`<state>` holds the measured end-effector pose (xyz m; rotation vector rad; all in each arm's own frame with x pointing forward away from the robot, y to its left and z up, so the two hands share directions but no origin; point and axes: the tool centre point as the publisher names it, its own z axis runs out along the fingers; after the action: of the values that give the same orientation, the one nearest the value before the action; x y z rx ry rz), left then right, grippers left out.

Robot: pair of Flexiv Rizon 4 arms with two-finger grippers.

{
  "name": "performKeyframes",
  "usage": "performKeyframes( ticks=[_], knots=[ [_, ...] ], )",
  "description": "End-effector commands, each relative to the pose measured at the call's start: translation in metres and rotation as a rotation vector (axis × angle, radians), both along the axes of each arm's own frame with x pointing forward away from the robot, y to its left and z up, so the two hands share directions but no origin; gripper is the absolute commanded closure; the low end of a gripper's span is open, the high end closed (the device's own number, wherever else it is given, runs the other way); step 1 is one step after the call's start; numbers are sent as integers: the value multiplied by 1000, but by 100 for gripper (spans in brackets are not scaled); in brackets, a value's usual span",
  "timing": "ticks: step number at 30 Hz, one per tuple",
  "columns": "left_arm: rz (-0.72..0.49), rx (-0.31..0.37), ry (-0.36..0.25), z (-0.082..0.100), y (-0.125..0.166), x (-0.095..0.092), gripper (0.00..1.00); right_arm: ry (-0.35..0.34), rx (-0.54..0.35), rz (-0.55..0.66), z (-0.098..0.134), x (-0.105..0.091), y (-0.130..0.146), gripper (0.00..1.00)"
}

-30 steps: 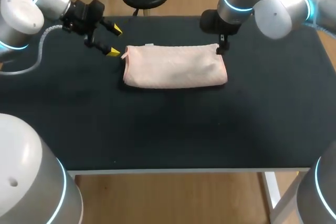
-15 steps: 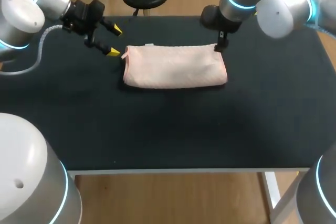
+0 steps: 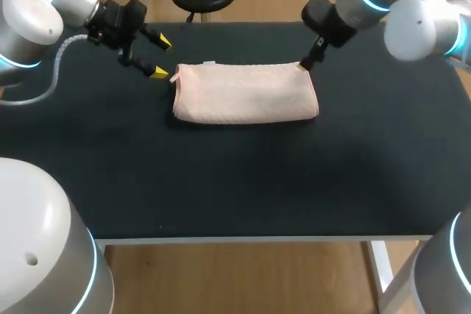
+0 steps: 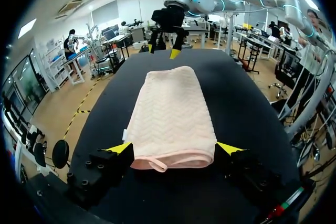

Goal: Fold the towel

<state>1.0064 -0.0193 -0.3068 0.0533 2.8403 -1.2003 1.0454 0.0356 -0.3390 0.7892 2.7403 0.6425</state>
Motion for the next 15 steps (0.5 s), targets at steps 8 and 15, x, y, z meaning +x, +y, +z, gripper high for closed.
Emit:
performKeyframes(
  ticks=[8,15],
  knots=[
    [0,-1,-2,0,0,-1,0,420,553,-493,-7,-14,-12,0],
    [0,-1,-2,0,0,-1,0,562,606,-560,-28,-20,-24,0]
  ],
)
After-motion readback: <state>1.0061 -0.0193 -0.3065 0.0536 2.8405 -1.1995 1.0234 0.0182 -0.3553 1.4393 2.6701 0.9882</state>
